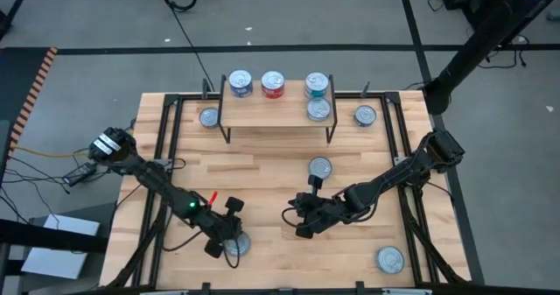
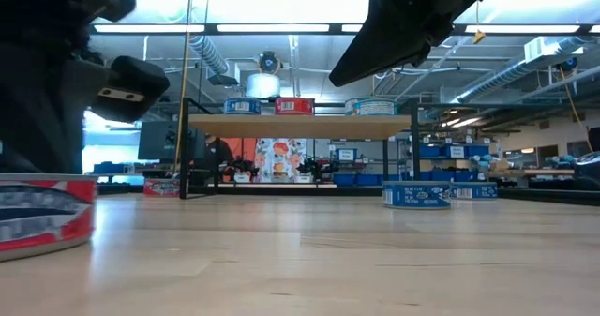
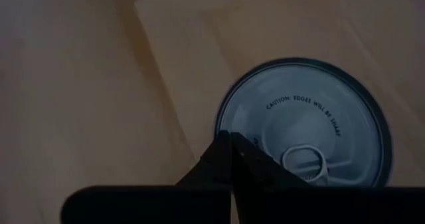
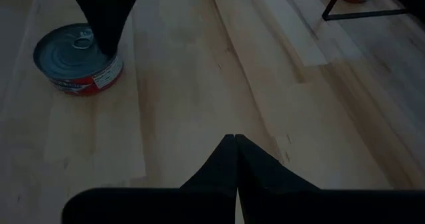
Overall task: Stack canned seafood by type on shelf
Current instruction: Put the red tuna can on the shelf aligned with the other red tuna cans
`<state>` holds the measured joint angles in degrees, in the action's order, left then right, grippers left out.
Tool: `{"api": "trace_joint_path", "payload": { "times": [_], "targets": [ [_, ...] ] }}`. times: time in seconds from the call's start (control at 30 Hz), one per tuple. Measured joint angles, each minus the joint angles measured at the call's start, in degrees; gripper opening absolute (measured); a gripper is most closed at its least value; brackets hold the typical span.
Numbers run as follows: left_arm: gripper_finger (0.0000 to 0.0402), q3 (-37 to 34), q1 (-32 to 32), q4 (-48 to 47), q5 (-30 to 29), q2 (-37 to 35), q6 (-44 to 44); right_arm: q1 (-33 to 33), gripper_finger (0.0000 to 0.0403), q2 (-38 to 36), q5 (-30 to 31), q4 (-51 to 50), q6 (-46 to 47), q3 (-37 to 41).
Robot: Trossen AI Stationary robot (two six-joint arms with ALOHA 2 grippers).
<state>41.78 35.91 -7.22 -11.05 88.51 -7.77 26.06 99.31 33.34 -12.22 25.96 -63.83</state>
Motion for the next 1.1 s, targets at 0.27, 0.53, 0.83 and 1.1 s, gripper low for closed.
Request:
{"api": "trace_joint_path", "payload": {
  "times": [0.27,0.53,0.83,1.1],
  "targets": [
    [0.0001,-0.09,-4.3,0.72,-3.07,0.04,0.32,0.0,0.001,0.0,-0.02,-0.88,0.0,0.0],
    [0.0001,-0.09,-8.64,7.3,-3.09,0.96,4.54,0.0,0.001,-0.04,-0.14,-6.21,2.92,0.0],
    [0.0001,1.76,-9.02,8.19,-0.99,5.38,8.94,0.33,0.001,-0.04,-0.43,-8.36,4.98,-0.02],
    [0.0001,9.6,-4.56,-7.73,-0.36,1.18,7.86,0.41,0.001,-0.04,-0.42,-8.46,4.96,-0.02]
  ]
}}
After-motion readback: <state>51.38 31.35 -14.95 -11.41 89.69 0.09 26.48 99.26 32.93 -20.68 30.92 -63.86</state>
